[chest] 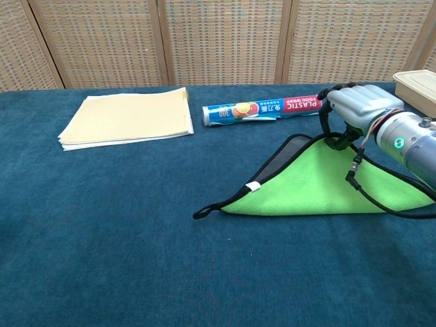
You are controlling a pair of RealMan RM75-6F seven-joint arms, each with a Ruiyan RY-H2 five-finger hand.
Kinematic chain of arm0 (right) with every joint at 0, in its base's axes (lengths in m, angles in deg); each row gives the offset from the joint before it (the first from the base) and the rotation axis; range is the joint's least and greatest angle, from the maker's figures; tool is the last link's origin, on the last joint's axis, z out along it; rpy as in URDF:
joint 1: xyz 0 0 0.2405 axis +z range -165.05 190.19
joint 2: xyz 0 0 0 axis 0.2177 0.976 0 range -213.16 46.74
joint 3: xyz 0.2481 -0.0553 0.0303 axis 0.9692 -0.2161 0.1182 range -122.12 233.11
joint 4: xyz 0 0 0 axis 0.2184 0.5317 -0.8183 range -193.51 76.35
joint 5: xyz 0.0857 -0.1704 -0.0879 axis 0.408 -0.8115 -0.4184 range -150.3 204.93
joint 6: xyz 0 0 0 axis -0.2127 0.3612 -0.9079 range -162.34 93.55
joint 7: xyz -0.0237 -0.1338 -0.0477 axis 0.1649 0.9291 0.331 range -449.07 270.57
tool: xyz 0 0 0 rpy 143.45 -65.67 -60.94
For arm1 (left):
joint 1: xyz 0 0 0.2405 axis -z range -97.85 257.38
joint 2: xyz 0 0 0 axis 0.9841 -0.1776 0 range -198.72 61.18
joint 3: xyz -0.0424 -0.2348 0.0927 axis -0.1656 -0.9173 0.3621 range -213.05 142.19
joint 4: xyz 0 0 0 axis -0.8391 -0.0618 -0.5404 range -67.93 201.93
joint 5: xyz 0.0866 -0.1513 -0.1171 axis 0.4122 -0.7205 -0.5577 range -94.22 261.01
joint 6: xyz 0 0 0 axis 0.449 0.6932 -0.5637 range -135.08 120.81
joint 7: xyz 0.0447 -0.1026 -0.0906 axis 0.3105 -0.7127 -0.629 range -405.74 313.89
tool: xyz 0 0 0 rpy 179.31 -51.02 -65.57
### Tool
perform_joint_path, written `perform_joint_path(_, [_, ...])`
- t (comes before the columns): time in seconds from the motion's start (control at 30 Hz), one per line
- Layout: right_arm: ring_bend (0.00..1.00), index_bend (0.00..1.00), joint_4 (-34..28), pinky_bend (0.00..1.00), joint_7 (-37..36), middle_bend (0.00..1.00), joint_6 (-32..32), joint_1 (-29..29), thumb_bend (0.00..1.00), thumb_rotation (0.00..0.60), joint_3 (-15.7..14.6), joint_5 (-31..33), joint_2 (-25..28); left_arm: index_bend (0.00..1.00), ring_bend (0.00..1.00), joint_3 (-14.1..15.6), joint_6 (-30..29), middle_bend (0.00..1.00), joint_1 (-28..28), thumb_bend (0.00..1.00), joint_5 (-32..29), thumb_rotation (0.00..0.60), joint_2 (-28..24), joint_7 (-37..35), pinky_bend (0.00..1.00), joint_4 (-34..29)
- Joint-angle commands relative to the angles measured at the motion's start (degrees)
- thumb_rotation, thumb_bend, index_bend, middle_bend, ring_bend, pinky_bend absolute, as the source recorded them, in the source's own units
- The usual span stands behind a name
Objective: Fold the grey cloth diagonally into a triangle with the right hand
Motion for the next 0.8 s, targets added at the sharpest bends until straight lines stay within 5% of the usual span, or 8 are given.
perform_joint_path(0.03, [0.00,0.64,0.4,0.00,-0.1,0.12,-0.1,0.6,0.55,0.600,0.0,0.0,-0.3,0.00,0.00,-0.1,0.1,0.00,0.1,0.12,-0.2,0.600,0.0,0.0,0.00,0.1])
perform_joint_path(0.8, [0.00,0.64,9.2,0.00,-1.9,0.12,-4.3,6.9,0.55,0.600,1.5,2.8,-3.8,0.00,0.00,-0.3,2.0,0.00,0.7,0.12,-1.8,0.600,0.6,0.5,0.00,0.6])
